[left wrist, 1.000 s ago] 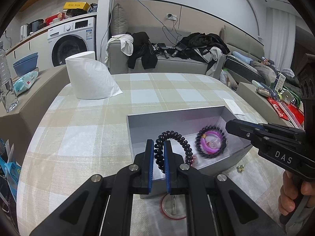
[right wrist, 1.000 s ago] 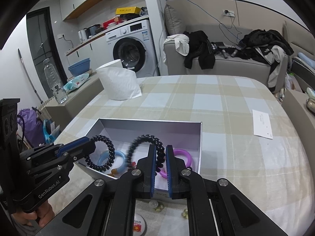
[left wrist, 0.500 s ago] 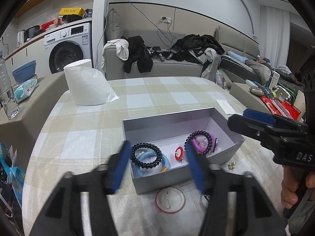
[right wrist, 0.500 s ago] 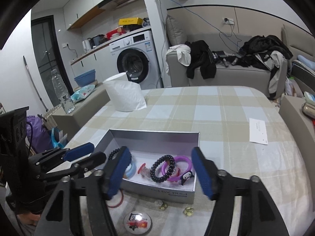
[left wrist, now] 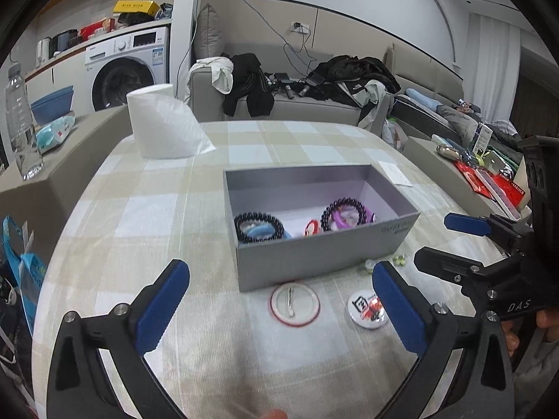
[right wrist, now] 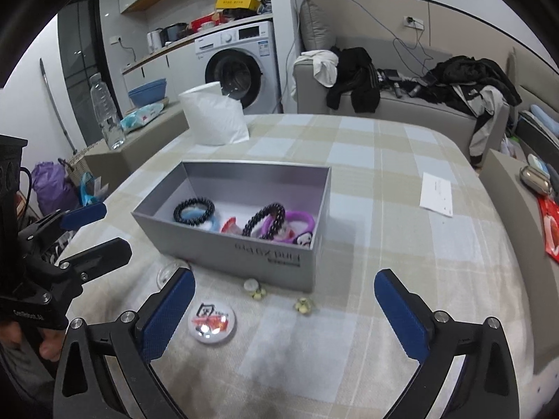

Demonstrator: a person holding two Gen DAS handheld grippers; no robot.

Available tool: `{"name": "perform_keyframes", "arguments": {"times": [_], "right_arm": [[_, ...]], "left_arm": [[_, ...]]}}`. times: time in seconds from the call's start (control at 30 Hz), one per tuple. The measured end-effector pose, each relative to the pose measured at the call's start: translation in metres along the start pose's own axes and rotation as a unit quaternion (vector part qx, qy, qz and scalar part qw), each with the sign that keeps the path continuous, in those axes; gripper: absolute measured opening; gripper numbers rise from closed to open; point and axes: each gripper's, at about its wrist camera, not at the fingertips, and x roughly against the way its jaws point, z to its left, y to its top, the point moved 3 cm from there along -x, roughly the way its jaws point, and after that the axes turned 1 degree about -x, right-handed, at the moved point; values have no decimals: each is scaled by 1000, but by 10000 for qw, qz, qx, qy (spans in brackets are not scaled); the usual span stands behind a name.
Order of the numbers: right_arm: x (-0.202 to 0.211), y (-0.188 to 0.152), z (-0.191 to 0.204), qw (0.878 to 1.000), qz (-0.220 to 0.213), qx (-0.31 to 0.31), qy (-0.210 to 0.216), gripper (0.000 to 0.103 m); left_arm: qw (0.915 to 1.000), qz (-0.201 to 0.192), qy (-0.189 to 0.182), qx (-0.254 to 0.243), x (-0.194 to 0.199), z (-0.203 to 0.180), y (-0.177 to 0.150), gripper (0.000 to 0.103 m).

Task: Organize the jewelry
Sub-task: 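Withdraw both grippers up out of the grey box, then grasp the white red-rimmed badge with the left gripper while the right grasps a green earring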

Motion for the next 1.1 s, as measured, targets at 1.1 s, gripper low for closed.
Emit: {"name": "perform_keyframes", "arguments": {"times": [1.1], "right_arm": [[-16, -27, 10, 9980, 489, 282, 299, 103]], "left_arm": [[9991, 423, 34, 37, -13, 6, -20, 102]]}}
